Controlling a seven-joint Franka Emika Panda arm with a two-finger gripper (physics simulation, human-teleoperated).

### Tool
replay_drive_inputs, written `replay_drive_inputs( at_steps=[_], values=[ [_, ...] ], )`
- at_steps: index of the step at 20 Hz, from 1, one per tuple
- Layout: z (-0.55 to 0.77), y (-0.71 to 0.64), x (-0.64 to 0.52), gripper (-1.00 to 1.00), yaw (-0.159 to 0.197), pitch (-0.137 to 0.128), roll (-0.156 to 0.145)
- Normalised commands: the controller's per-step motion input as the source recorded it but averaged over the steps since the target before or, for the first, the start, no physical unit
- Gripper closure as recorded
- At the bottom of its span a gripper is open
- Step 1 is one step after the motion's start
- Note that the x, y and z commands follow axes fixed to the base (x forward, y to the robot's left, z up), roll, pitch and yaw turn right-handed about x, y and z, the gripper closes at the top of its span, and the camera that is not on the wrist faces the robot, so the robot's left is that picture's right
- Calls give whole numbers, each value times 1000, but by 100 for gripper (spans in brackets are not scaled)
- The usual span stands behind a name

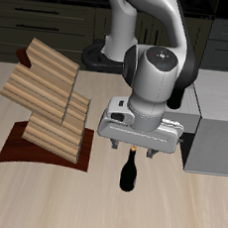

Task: Place the wine bottle from the table onto the top layer of the wine rack

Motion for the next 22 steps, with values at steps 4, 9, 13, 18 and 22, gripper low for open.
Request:
replay_drive_inputs(
  at_steps=[4, 9, 13, 18, 22],
  values=[
    [-209, 18, -1, -100, -2, 22, 15],
    [-194, 19, 1, -100, -4, 27, -2],
    [-113, -57, -4, 100, -1, -4, 3],
    [3, -27, -34, 100, 3, -11, 7],
    [11, 21, 0, 100, 17, -15, 0]
  ],
)
